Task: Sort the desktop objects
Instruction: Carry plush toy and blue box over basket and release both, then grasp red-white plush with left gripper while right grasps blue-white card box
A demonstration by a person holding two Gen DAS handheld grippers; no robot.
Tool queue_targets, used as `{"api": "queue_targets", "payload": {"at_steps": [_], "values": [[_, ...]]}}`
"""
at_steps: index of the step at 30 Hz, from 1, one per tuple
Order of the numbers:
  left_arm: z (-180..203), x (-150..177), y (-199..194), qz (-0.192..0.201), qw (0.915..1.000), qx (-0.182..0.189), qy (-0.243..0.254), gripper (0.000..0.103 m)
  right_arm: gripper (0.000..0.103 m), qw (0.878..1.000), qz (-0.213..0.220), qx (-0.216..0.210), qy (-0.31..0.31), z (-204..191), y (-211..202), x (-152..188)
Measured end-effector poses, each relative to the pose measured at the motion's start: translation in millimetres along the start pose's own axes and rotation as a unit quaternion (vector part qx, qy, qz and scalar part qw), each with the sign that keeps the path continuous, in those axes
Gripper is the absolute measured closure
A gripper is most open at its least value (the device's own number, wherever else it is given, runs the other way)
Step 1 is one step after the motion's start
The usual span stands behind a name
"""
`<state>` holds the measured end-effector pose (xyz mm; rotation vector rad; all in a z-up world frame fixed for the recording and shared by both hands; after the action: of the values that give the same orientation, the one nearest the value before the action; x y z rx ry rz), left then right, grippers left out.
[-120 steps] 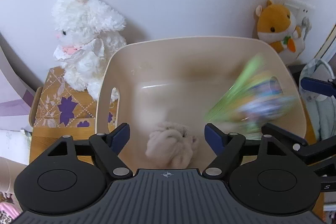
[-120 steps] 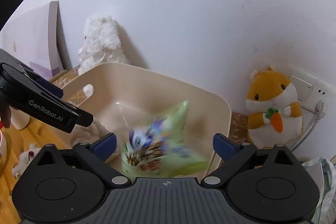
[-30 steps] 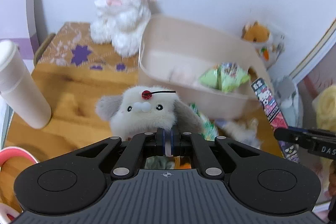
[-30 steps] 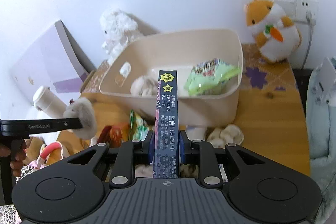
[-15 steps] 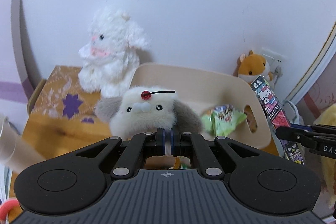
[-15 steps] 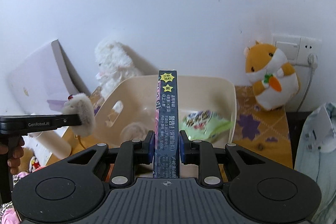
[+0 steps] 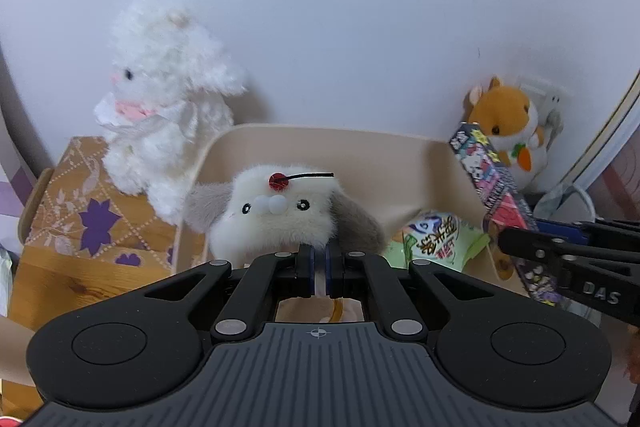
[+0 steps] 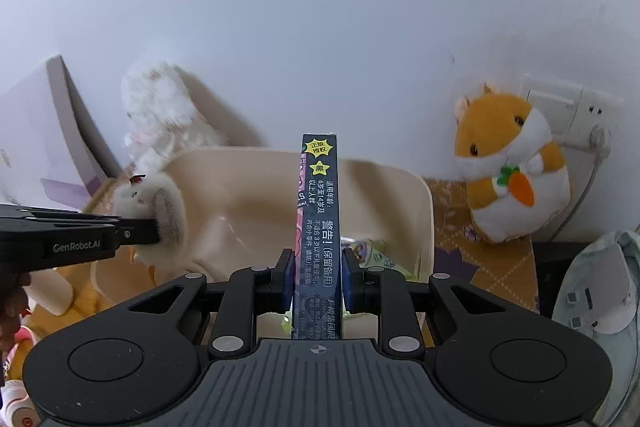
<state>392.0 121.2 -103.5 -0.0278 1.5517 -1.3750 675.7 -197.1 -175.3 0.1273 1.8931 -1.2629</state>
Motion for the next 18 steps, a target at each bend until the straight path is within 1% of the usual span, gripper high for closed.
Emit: {"api": "queue_targets", "payload": {"at_steps": [5, 8, 9, 10, 11, 12, 13, 14, 15, 16, 17, 18], "values": [[7.6, 8.2, 19.2, -0.021, 0.9996, 0.001, 0.018, 0.099, 0.082, 1.000, -0.024, 0.008, 0.003, 2.3, 24.1, 7.6], [9.4, 13.1, 22.8, -0.030, 0.9992, 0.007, 0.026, 0.099, 0.081, 0.999, -0.041, 0.009, -0.002, 0.5, 31.3, 12.7], [9.4, 14.0, 22.6, -0.031, 0.9991, 0.009, 0.028, 0.098, 0.082, 0.999, -0.041, 0.009, -0.004, 0.1, 31.3, 14.3], [9.9, 15.0, 21.3, -0.032, 0.9990, 0.009, 0.031, 0.089, 0.073, 0.999, -0.042, 0.009, -0.003, 0.3, 31.0, 15.7], [9.5, 15.7, 20.1, -0.033, 0.9989, 0.006, 0.031, 0.067, 0.068, 0.999, -0.045, 0.009, -0.001, 0.8, 30.1, 17.0], [8.5, 15.8, 17.7, -0.034, 0.9990, -0.002, 0.030, 0.053, 0.064, 0.999, -0.045, 0.006, 0.000, 1.4, 28.8, 18.3], [6.3, 15.8, 14.3, -0.031, 0.9991, -0.012, 0.025, 0.032, 0.056, 0.999, -0.046, 0.001, 0.002, 1.3, 26.5, 20.4], [3.6, 15.8, 8.8, -0.019, 0.9995, -0.017, 0.019, 0.027, 0.051, 0.999, -0.045, 0.001, 0.002, 1.0, 23.3, 22.1], [1.3, 14.6, 4.7, -0.013, 0.9997, -0.015, 0.014, 0.027, 0.044, 0.999, -0.042, 0.004, 0.001, 0.4, 20.0, 23.2], [-1.0, 14.3, 1.1, -0.014, 0.9998, -0.010, 0.010, 0.026, 0.039, 0.999, -0.039, 0.006, -0.001, -0.7, 17.0, 24.0], [-3.5, 14.5, -1.9, -0.018, 0.9998, -0.006, 0.007, 0.026, 0.037, 0.999, -0.035, 0.008, -0.003, -1.5, 13.1, 25.0], [-5.9, 14.9, -5.6, -0.019, 0.9998, -0.007, 0.007, 0.026, 0.032, 1.000, -0.030, 0.009, -0.003, -1.9, 8.5, 26.7]]}}
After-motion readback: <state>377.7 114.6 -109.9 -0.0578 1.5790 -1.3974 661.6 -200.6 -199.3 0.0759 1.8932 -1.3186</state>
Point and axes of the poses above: each gripper's, at about its wrist camera, not at the fingertips, and y roughly the way its jaws point, z to its right, x to its underside, the point moved 3 cm from there along y, roughly the way its jaws point, and after that the axes turned 4 degrees about x, right-handed, at the moved point
